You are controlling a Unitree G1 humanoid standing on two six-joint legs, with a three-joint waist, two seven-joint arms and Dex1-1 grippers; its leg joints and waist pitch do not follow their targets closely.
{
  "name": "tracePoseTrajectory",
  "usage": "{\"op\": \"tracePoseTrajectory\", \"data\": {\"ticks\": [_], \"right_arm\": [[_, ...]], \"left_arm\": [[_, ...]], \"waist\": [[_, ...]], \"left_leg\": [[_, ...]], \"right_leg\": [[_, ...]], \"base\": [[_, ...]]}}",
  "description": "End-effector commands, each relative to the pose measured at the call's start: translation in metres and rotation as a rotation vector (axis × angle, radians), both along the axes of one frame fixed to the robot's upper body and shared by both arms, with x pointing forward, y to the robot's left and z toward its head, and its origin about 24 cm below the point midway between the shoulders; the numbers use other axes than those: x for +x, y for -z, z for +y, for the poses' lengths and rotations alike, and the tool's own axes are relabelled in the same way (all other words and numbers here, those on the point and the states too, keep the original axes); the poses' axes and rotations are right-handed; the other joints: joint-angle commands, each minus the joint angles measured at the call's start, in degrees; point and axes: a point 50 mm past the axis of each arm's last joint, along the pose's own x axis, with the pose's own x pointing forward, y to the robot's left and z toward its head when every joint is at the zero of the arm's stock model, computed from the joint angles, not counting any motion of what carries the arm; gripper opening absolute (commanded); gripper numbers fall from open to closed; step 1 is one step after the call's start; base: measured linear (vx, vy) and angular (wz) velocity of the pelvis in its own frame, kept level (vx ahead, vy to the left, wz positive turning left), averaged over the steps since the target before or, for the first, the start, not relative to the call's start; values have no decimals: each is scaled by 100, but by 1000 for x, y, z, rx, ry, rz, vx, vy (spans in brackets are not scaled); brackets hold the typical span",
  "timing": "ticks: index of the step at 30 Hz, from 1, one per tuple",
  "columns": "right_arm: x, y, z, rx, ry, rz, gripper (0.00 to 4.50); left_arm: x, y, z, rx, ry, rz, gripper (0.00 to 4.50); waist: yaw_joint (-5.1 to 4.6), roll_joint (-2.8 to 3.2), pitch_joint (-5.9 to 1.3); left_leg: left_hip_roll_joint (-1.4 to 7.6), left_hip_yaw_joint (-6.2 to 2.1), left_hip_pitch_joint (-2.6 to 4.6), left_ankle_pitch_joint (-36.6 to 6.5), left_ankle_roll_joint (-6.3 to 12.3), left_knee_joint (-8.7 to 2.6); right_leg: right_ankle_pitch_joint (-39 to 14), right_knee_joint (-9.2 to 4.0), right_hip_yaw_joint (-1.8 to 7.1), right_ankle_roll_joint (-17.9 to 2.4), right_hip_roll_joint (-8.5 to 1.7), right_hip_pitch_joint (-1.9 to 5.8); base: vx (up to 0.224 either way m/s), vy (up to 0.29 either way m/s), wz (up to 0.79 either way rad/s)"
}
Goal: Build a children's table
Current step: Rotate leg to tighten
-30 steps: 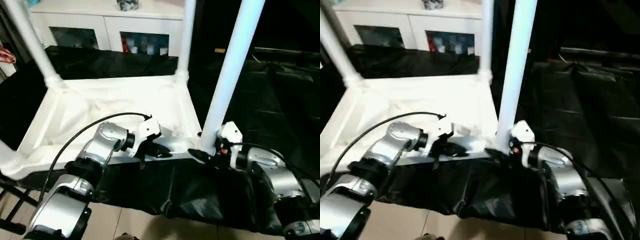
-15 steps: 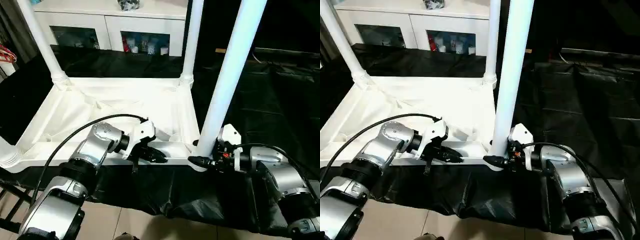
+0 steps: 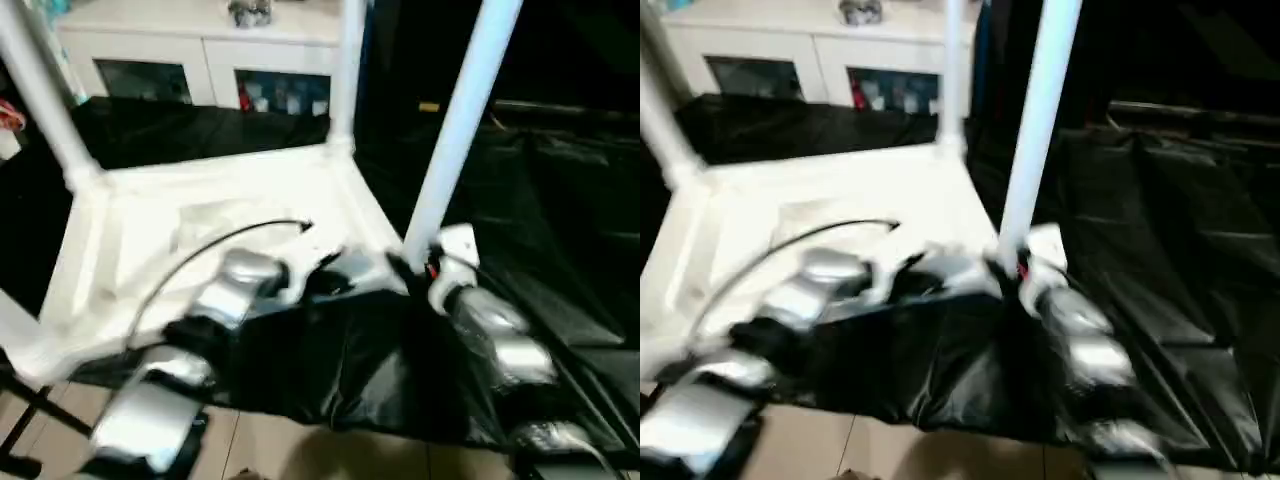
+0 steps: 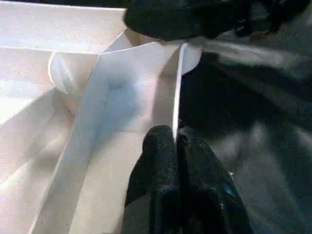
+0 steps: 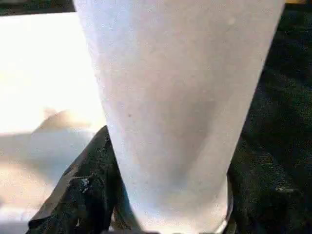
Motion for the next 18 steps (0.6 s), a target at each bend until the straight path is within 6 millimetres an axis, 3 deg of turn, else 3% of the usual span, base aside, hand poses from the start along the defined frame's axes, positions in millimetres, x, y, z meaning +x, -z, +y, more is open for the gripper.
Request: {"op": "tracePoseTrajectory", "data": {"ticks": [1, 2, 3, 5, 10, 13, 15, 18], "right_arm": [[-15, 23, 59, 71, -149, 122, 264], [-15, 23, 59, 71, -149, 122, 264], [-14, 21, 63, 68, -153, 106, 320], [-12, 15, 63, 117, -139, 75, 334], [-11, 11, 53, 97, -176, 29, 372], [-13, 3, 37, 64, -259, -8, 408], [-15, 0, 28, 57, -321, -15, 408], [-24, -4, 12, 52, -467, -13, 408]], "left_arm": [[1, -17, -36, -75, 4, -69, 0], [1, -17, -36, -75, 4, -69, 0], [-1, -16, -38, -76, 17, -71, 0], [-5, -15, -40, -93, 60, -64, 0], [-8, -16, -33, -109, 114, -59, 0], [-11, -16, -21, -119, 177, -41, 0], [-13, -16, -16, -124, 207, -30, 0], [-15, -16, -6, -124, 253, -10, 0]], "waist": [[0, -17, -285], [-4, -24, -296], [-3, -7, -305], [-8, -33, -308], [-2, -29, -312], [-12, -31, -320], [-33, -57, -325], [14, -50, -333]], "left_leg": [[334, -194, 111, -1911, -105, -459], [329, -187, 86, -1725, -26, -448], [325, -178, 72, -1578, 46, -438], [323, -164, 64, -1478, 150, -423], [343, -174, 49, -1332, 277, -424], [347, -172, 30, -1183, 372, -414], [340, -160, 32, -1103, 446, -394], [348, -147, 14, -887, 665, -356]], "right_leg": [[-1632, -501, 278, -1120, -408, 124], [-1343, -472, 277, -1164, -399, 150], [-1096, -453, 273, -1209, -393, 162], [-902, -436, 272, -1271, -394, 177], [-850, -417, 256, -1335, -402, 205], [-564, -382, 254, -1372, -392, 227], [-415, -370, 252, -1430, -386, 235], [-107, -332, 248, -1534, -384, 248]], "base": [[0, 0, 0], [0, 0, 0], [0, 0, 0], [0, 0, 0], [0, 0, 0], [0, 0, 0], [0, 0, 0], [0, 0, 0]]}}
